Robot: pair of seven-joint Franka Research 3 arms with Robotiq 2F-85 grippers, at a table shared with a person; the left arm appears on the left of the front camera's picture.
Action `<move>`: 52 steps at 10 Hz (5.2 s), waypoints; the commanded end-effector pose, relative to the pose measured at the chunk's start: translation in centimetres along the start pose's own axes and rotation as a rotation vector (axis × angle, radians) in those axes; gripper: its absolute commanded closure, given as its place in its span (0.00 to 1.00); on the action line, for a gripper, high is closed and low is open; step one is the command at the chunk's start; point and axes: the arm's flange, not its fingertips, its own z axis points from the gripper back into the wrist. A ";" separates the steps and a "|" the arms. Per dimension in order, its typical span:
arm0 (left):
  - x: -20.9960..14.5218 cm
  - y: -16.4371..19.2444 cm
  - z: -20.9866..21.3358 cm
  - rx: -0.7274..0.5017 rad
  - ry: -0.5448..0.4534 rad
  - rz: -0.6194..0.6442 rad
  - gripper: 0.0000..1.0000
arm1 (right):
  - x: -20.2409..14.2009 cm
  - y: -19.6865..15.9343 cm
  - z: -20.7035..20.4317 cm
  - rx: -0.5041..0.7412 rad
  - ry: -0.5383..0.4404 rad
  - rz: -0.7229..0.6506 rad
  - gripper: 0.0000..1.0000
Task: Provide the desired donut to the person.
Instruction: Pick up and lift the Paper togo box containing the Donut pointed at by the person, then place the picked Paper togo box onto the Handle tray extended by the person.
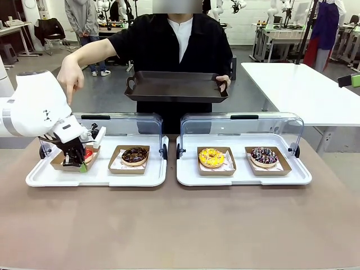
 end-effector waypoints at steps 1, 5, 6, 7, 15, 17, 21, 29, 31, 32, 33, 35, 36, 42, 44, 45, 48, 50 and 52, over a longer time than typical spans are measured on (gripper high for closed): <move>0.2 -1.8 3.8 0.011 0.074 0.069 1.00 | 0.1 0.0 0.0 0.011 -0.015 0.008 0.00; 1.3 -6.6 12.3 -0.058 0.125 0.134 1.00 | 0.1 0.0 0.0 0.011 -0.015 0.008 0.00; 1.6 -7.4 14.2 -0.069 0.133 0.129 1.00 | 0.1 0.0 0.0 0.011 -0.015 0.008 0.00; 2.0 -8.2 16.2 -0.070 0.130 0.122 1.00 | 0.1 0.0 0.0 0.011 -0.015 0.008 0.00; 6.0 -6.7 29.3 -0.058 0.053 0.173 1.00 | 0.1 0.0 0.0 0.011 -0.015 0.008 0.00; 5.9 -4.2 30.4 -0.113 0.020 0.210 1.00 | 0.1 0.0 0.0 0.011 -0.015 0.008 0.00; 5.6 -4.5 29.5 -0.099 0.035 0.180 1.00 | 0.1 0.0 0.0 0.011 -0.015 0.008 0.00; 6.5 -4.1 30.4 -0.108 -0.020 0.158 0.98 | 0.1 0.0 0.0 0.011 -0.015 0.008 0.00; 9.1 -4.3 32.3 -0.084 -0.034 0.118 0.98 | 0.1 0.0 0.0 0.011 -0.015 0.008 0.00; 10.6 -4.6 33.2 -0.051 -0.025 0.092 0.98 | 0.1 0.0 0.0 0.011 -0.015 0.008 0.00; 12.3 -4.6 33.8 -0.028 -0.007 0.080 0.98 | 0.1 0.0 0.0 0.011 -0.015 0.008 0.00; 15.6 -4.4 34.2 -0.005 0.016 0.036 0.98 | 0.1 0.0 0.0 0.011 -0.015 0.008 0.00; 17.0 -4.3 34.1 -0.007 0.019 0.021 0.98 | 0.1 0.0 0.0 0.011 -0.015 0.008 0.00; 21.3 -2.0 31.7 -0.008 0.010 0.022 0.98 | 0.1 0.0 0.0 0.011 -0.015 0.008 0.00; 21.8 -1.3 31.1 -0.008 0.010 0.036 0.98 | 0.1 0.0 0.0 0.011 -0.015 0.008 0.00; 21.8 -1.4 31.2 -0.010 0.026 0.055 0.98 | 0.1 0.0 0.0 0.011 -0.015 0.008 0.00; 21.2 -1.4 30.7 -0.027 0.004 0.017 0.98 | 0.1 0.0 0.0 0.011 -0.015 0.008 0.00; 21.2 -1.4 30.7 -0.027 0.004 0.017 0.98 | 0.1 0.0 0.0 0.011 -0.015 0.008 0.00; 21.2 -1.4 30.7 -0.027 0.004 0.017 0.98 | 0.1 0.0 0.0 0.011 -0.015 0.008 0.00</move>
